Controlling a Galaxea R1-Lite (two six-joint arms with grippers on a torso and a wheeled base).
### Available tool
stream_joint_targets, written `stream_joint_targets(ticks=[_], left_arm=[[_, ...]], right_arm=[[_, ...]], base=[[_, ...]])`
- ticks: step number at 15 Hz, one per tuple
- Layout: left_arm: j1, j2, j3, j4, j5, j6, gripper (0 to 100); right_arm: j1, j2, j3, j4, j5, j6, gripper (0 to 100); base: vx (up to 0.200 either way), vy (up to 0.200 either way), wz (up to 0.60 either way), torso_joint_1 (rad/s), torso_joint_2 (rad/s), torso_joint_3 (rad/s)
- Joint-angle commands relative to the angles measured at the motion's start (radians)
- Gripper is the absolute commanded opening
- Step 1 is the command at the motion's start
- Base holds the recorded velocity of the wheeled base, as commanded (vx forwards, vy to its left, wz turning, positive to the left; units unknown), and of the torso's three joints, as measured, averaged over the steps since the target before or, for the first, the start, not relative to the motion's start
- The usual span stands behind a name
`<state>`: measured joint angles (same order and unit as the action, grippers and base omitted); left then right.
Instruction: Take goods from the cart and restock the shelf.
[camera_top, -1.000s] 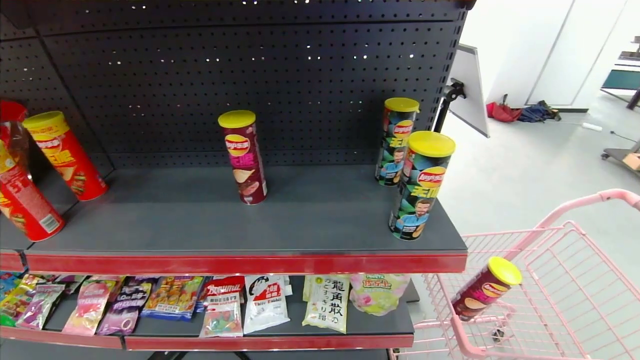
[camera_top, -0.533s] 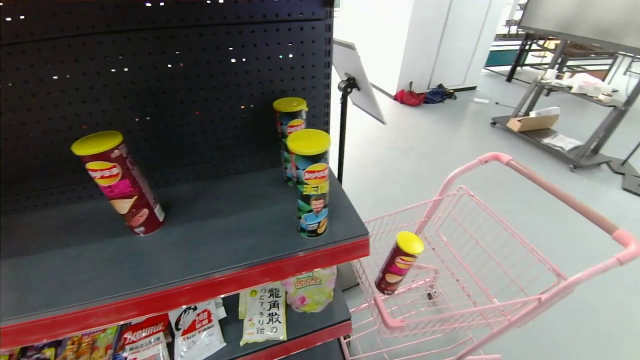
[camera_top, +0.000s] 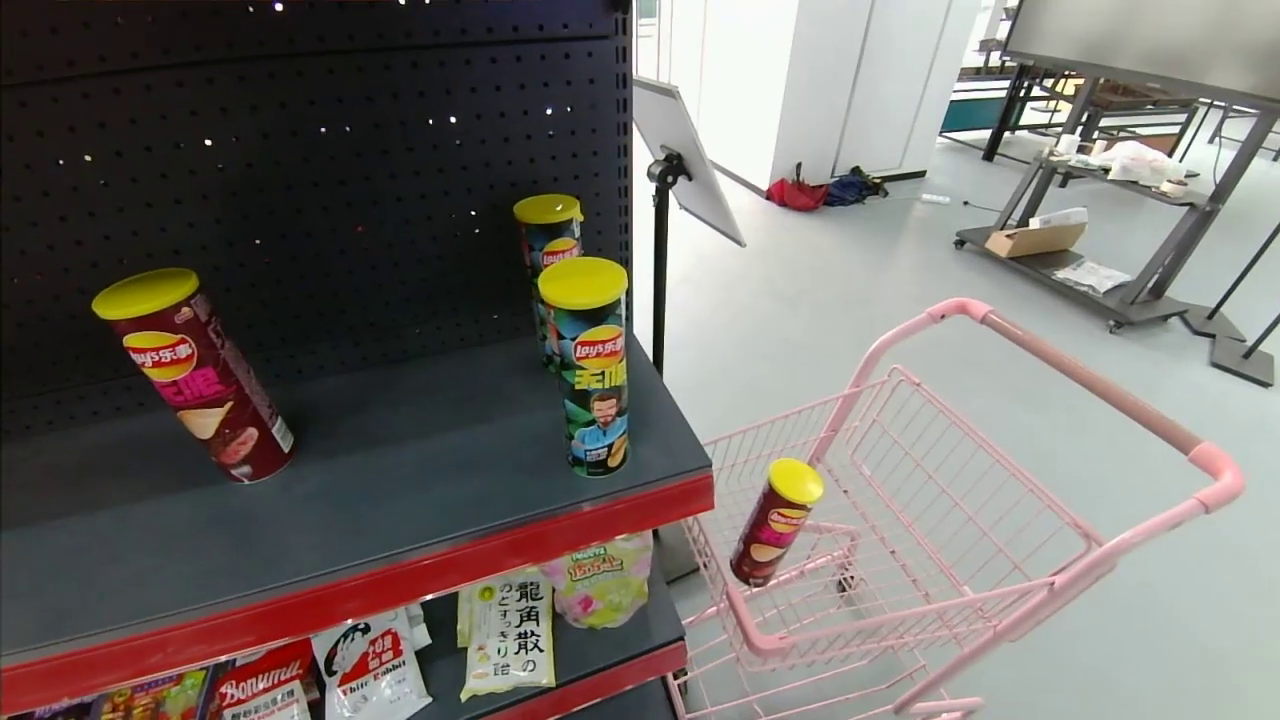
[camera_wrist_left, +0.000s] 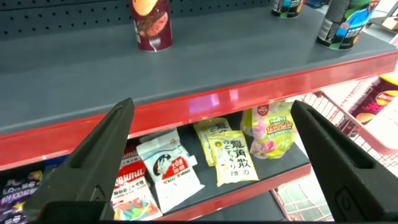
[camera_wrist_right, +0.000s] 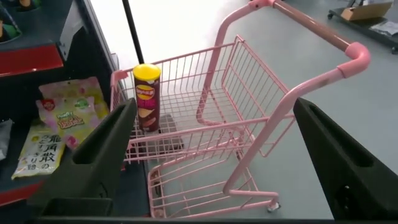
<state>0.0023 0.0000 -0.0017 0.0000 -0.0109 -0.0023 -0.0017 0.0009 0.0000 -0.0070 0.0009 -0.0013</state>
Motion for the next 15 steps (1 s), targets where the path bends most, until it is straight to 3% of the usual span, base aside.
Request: stream_joint_targets(ticks=[1,15], left_arm=[[0.001,0.002,0.0,0.0,0.002,-0.001,100],[0.001,0.002,0.0,0.0,0.0,-0.001,100]], right_arm=[[0.0,0.001,0.0,-0.001,0.001,0.0,100],[0.0,0.001,0.0,-0.001,-0.001,0.001,100]], base=[[0.0,0.0,0.0,-0.144,0.32,0.183],[0.0,0.0,0.0,-0.145,0.36,0.217]])
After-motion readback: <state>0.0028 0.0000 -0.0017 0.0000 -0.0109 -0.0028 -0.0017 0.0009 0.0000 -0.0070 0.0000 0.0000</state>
